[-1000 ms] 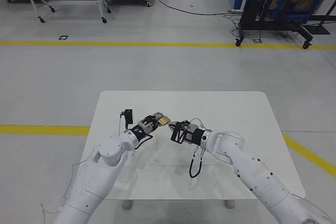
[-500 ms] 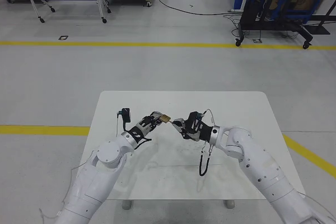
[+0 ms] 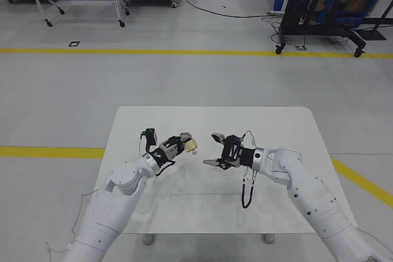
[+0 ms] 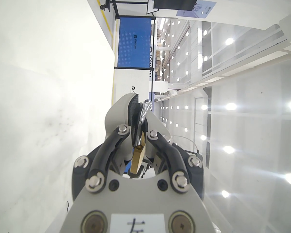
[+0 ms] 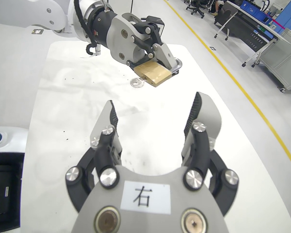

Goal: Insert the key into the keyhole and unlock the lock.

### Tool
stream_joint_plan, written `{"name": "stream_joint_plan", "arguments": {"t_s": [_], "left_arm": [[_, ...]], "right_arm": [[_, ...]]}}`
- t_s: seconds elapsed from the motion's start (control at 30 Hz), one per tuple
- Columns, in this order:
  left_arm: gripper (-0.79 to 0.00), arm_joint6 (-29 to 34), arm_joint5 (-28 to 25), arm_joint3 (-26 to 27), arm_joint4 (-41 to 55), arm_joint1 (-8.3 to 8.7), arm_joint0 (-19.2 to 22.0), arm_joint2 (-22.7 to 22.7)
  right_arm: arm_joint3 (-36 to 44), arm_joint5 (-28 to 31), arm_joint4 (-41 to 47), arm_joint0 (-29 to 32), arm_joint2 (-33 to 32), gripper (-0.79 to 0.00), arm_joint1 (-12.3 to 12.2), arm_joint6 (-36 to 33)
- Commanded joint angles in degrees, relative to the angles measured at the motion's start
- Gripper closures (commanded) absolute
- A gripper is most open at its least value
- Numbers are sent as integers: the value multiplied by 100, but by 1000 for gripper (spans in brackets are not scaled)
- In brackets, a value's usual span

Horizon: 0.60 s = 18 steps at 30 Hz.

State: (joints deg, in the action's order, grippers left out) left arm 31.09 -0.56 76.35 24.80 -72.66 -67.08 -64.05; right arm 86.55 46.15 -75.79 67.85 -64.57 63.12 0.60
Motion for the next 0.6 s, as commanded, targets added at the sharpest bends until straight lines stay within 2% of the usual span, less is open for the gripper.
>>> {"name": "stream_joint_plan", "arguments": {"t_s": [0.0, 0.13, 0.3, 0.57], "left_arm": [[0, 57, 47, -91, -62, -16, 78, 83], [0, 390, 188, -409, -510, -65, 362, 465], [0, 674, 122, -902, -1378, -182, 810, 1141], [0, 665, -50, -1504, -2290, -374, 1259, 1847]], "right_arm": [[71, -29, 40, 204, -388, -785, -75, 186], [181, -197, 268, 680, -1131, -785, -201, 389], [181, -197, 268, 680, -1131, -785, -201, 389], [181, -197, 268, 680, -1131, -785, -201, 389]]}}
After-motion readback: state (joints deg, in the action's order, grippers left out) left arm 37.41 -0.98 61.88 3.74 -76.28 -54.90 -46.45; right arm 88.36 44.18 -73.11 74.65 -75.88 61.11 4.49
